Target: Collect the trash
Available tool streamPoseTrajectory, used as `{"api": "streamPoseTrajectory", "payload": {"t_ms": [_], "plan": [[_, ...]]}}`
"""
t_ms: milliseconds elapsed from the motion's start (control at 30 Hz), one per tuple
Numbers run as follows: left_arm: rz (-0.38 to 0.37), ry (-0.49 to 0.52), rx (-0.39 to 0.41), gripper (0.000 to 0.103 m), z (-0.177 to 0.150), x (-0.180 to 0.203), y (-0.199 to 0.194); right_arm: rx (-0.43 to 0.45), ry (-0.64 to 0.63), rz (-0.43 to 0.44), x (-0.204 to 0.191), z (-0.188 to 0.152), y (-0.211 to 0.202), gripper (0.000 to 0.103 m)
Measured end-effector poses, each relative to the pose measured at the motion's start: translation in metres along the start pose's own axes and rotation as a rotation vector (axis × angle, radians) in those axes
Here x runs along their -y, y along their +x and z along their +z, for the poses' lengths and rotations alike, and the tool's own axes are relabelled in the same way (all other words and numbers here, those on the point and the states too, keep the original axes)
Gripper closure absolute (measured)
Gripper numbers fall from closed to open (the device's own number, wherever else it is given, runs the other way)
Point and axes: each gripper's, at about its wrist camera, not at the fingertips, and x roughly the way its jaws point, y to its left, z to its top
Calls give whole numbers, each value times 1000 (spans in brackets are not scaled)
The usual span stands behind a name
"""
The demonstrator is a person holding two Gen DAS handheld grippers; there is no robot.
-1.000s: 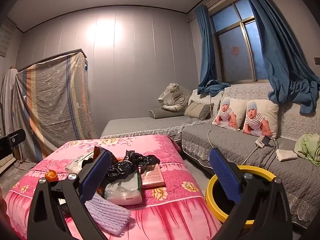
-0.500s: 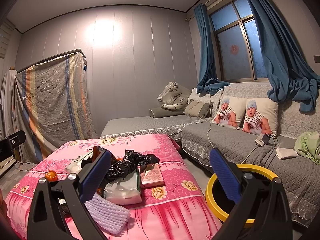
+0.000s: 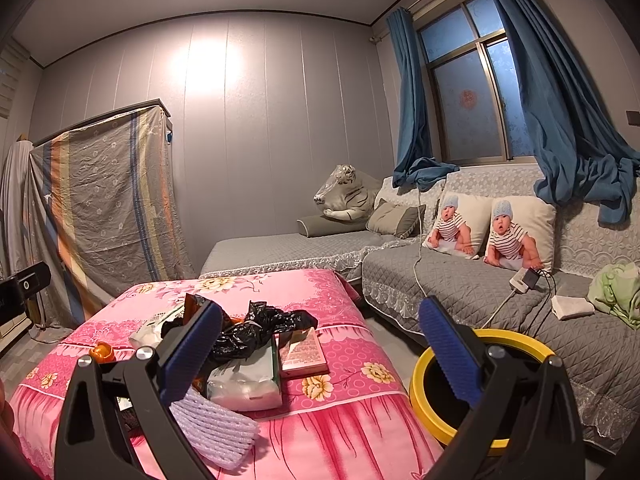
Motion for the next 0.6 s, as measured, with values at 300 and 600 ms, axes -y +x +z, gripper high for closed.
{"api": "streamPoseTrajectory", "payload": {"t_ms": [300, 600], "plan": [[-5, 6, 0, 8, 6, 0, -2, 0, 1, 0, 0, 0, 0, 8], [-8, 9, 0, 8, 7, 1, -3, 1, 1, 0, 1, 0, 0, 8]]}}
